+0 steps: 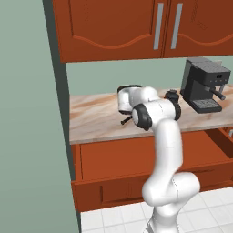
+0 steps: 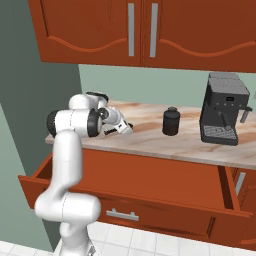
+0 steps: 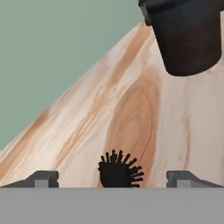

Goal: Pick the dish brush from the drawer and place it on the counter.

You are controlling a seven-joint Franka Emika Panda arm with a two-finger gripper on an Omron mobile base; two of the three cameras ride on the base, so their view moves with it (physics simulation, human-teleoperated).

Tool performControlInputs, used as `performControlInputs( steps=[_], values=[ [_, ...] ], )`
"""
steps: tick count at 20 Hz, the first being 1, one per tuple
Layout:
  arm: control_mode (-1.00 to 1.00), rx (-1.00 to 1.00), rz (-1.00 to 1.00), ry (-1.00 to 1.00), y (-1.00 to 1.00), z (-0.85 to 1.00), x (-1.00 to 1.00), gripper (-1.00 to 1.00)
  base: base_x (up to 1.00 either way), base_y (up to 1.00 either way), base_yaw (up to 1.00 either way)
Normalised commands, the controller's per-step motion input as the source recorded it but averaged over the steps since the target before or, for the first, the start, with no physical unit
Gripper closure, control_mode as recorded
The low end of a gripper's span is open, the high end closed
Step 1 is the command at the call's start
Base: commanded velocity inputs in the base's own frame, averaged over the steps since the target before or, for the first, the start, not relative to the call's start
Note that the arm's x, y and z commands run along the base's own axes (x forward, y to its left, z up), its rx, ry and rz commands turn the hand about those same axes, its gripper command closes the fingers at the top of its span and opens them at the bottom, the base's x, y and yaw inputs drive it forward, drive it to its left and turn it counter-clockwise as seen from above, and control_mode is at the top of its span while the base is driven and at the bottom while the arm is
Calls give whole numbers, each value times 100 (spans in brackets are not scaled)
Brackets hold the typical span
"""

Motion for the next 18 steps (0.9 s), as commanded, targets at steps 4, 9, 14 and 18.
performControlInputs(
  steps=[4, 9, 14, 18],
  values=[
    [-100, 9, 0, 0, -16, 78, -100, -100, 0, 0, 0],
    [-100, 1, 1, 2, -11, 98, -100, -100, 0, 0, 0],
    [-100, 0, 10, 0, -45, 95, -100, -100, 0, 0, 0],
    [-100, -6, 10, 0, -54, 58, -100, -100, 0, 0, 0]
  ],
)
